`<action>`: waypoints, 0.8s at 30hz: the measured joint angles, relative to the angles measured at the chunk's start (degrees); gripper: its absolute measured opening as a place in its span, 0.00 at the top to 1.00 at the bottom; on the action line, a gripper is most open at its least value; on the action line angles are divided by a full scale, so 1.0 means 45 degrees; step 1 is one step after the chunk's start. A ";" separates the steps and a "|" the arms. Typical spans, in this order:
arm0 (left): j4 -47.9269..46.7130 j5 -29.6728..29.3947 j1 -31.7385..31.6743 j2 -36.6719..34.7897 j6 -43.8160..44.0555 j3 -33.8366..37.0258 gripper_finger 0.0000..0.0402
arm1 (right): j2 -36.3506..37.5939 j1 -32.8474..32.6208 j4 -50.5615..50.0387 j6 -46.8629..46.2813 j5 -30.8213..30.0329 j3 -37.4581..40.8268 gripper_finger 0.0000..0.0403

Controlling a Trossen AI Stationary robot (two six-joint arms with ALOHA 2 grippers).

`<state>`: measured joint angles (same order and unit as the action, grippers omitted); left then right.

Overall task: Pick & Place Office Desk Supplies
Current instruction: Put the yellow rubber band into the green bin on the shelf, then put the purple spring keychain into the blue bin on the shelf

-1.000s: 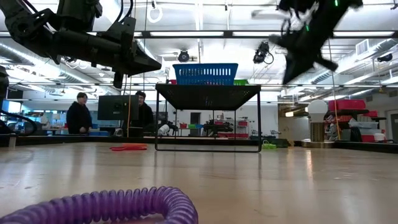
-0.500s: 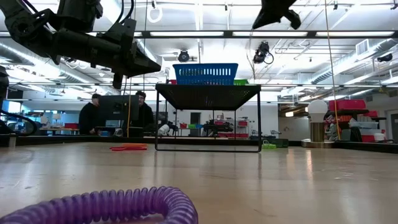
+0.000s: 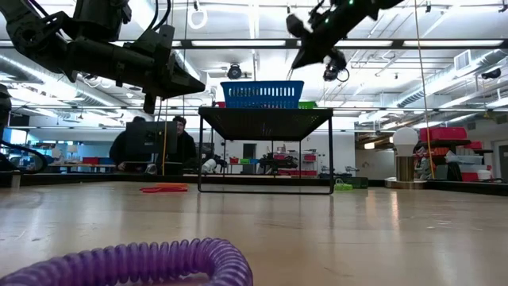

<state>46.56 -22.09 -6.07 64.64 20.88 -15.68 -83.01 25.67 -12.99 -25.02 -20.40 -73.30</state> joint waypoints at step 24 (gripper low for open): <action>0.0603 0.2444 -0.0316 -0.0005 0.0145 0.0000 0.99 | 0.1224 -0.0153 -0.2761 0.0490 0.1275 0.0016 0.50</action>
<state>49.28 -11.09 -7.49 64.62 21.54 -15.68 -77.51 24.98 -25.42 -22.81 -14.66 -73.23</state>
